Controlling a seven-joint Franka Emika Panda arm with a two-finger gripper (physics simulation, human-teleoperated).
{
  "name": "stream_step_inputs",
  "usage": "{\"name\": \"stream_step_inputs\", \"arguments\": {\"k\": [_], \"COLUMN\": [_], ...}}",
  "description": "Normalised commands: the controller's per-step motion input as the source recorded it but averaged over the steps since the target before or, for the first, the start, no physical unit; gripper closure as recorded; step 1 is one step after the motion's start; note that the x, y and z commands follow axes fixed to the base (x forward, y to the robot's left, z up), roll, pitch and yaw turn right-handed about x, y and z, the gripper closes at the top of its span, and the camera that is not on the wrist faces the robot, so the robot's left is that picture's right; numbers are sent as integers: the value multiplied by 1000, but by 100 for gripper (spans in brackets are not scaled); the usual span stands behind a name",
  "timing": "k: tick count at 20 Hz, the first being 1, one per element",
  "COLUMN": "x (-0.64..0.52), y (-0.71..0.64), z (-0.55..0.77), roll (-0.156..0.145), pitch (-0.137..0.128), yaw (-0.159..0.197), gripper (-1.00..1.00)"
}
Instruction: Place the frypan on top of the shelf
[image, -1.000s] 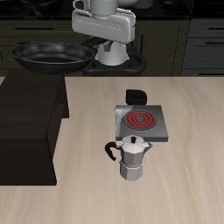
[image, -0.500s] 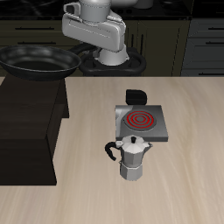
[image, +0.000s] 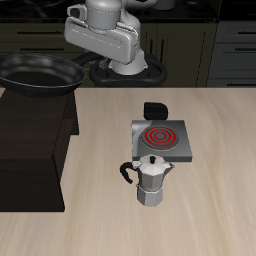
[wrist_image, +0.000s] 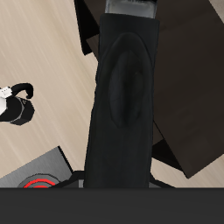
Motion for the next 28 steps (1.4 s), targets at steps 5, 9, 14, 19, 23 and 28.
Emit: {"name": "stream_step_inputs", "arguments": {"k": [5, 9, 14, 19, 23, 28], "x": [14, 97, 143, 196, 207, 186], "y": [-121, -143, -111, 32, 38, -37], "z": [-95, -175, -1, -137, -238, -193], "roll": [-24, -18, -24, -6, 10, -16], "pitch": [8, 23, 10, 40, 37, 41], "yaw": [2, 24, -5, 3, 3, 0], "gripper": [100, 100, 100, 100, 100, 100]}}
